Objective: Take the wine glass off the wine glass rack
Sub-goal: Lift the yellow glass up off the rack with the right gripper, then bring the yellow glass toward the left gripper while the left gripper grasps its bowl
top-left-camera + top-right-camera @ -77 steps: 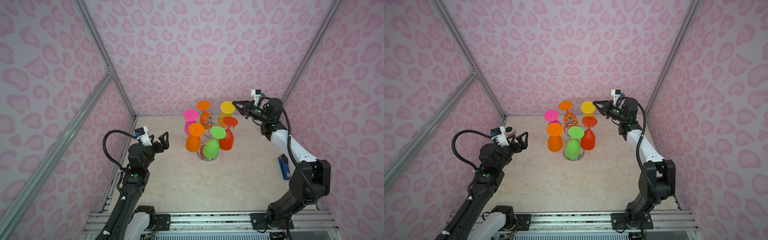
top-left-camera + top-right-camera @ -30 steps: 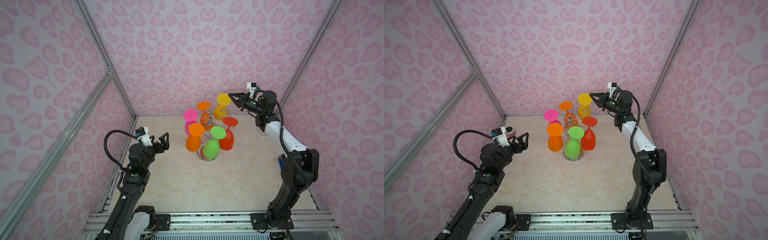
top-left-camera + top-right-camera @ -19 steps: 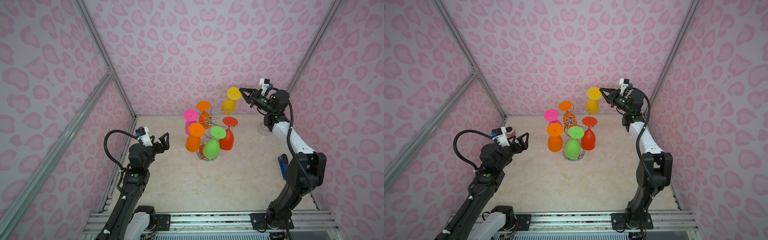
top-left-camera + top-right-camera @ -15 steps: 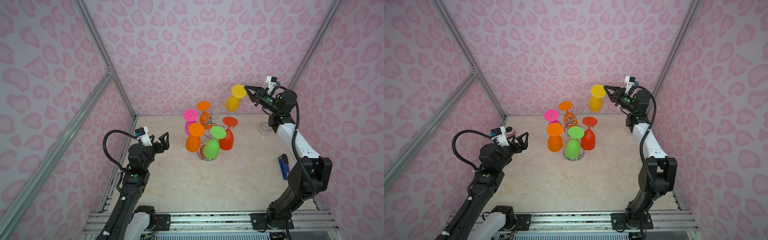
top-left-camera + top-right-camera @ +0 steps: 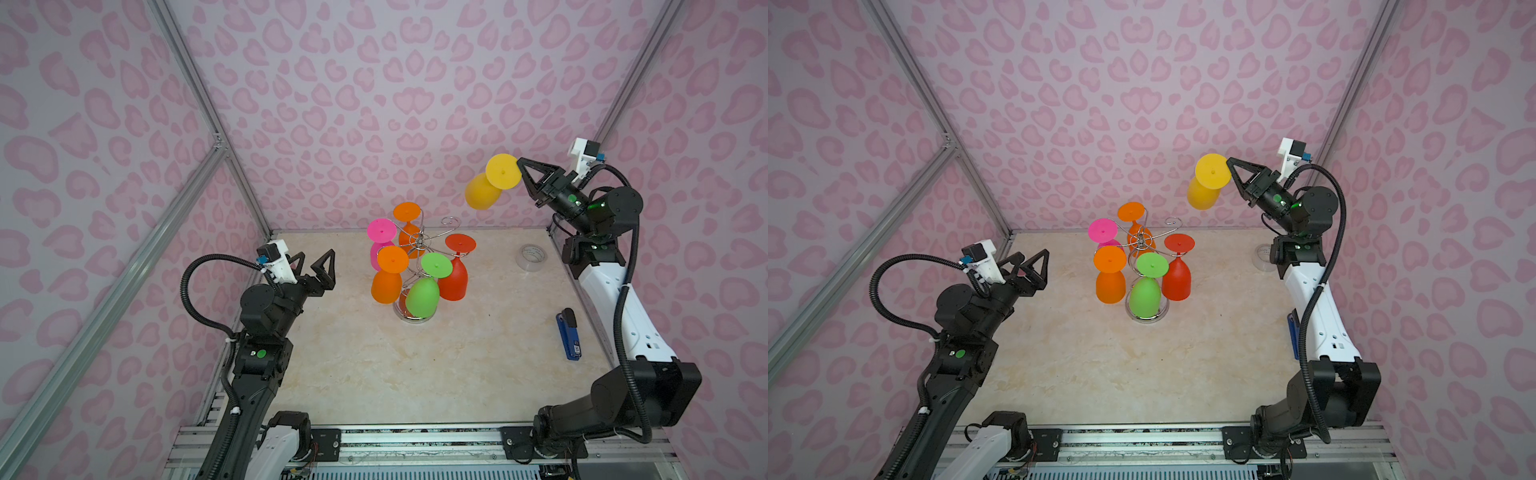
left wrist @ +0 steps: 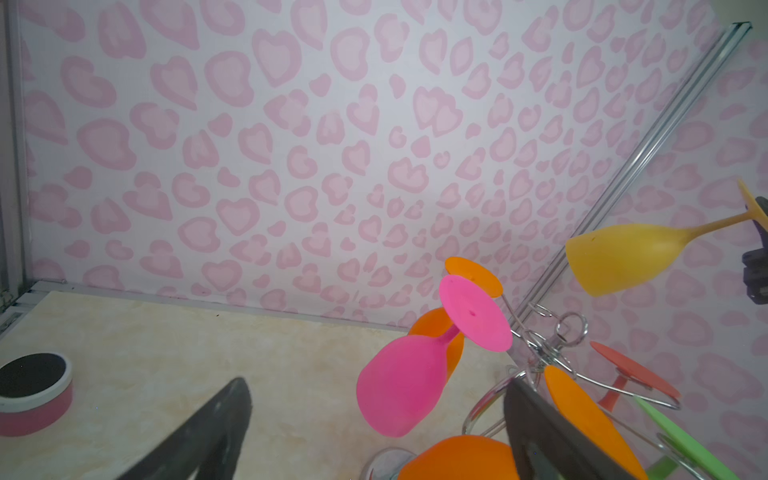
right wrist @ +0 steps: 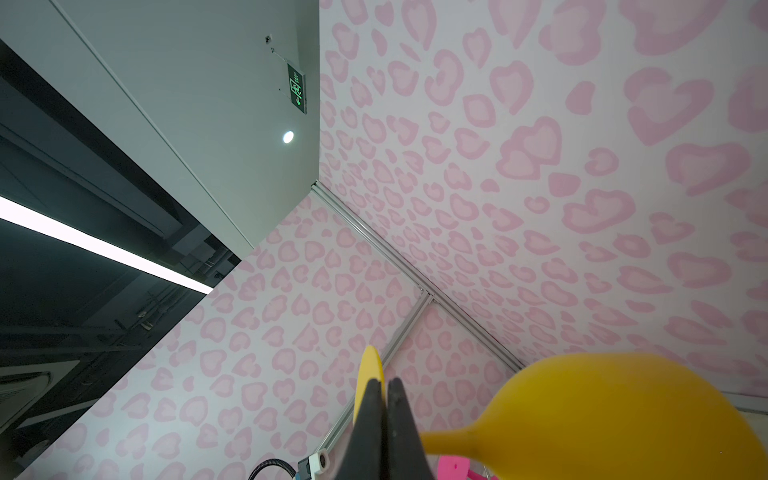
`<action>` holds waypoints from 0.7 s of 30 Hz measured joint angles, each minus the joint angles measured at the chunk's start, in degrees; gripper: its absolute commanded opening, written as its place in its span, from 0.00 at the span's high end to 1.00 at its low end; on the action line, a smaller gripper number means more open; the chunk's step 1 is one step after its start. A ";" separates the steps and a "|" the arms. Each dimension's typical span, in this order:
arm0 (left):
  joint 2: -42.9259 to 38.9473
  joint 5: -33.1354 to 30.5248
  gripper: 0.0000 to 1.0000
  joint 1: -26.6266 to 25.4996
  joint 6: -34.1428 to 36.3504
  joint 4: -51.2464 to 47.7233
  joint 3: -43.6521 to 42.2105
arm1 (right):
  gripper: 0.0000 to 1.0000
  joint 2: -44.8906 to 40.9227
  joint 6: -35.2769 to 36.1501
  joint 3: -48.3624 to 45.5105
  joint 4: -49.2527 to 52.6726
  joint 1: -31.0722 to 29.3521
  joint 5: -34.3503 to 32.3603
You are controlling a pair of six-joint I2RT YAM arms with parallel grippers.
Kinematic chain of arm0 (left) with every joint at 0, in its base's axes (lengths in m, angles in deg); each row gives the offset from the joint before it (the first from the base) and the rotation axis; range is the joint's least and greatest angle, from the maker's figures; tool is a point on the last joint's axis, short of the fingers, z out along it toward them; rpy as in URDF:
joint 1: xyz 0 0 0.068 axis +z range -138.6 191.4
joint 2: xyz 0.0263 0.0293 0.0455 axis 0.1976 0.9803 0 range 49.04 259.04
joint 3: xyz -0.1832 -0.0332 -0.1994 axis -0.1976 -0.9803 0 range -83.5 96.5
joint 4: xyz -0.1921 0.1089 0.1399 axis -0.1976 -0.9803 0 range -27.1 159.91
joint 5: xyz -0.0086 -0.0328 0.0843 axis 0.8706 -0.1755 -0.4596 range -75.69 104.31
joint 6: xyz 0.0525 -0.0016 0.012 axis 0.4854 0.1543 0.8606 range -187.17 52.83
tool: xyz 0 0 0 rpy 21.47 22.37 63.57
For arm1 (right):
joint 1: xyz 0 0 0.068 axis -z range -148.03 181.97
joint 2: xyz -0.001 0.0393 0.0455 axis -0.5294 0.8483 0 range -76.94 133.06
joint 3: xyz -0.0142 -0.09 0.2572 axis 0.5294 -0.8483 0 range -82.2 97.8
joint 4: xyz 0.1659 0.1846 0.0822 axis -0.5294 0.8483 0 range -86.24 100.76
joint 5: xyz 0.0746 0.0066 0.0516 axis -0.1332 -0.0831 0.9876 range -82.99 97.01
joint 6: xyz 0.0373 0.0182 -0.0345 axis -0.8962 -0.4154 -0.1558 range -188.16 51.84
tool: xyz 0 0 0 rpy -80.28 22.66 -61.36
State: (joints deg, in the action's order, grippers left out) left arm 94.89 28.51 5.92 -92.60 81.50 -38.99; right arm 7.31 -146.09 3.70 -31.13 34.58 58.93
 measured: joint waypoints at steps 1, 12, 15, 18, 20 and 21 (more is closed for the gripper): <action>0.20 0.90 0.03 -0.22 -0.26 0.37 1.16 | 1.00 -0.81 -0.66 -0.04 -0.61 -0.26 -0.28; 6.95 11.82 0.04 -2.14 -5.18 9.20 11.37 | 1.00 -3.26 -1.55 1.73 -4.81 -10.01 -2.19; 10.43 15.21 0.05 -2.75 -7.08 12.07 12.63 | 1.00 -1.81 -3.54 1.88 -8.28 -13.18 -2.60; 14.10 19.19 0.05 -3.34 -8.83 15.69 13.90 | 1.00 0.31 -6.80 2.32 -12.66 -15.93 -3.06; 16.35 21.79 0.05 -3.65 -9.92 18.36 14.67 | 1.00 1.86 -9.25 2.97 -15.78 -17.70 -3.65; 17.20 23.04 0.06 -3.98 -10.62 19.47 14.88 | 1.00 2.47 -10.29 3.23 -17.22 -18.43 -3.91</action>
State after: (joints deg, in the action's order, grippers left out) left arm 112.09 51.55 1.95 -103.23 100.97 -24.10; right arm 9.78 -156.38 6.94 -48.35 16.15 55.02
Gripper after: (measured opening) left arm 0.943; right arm 0.049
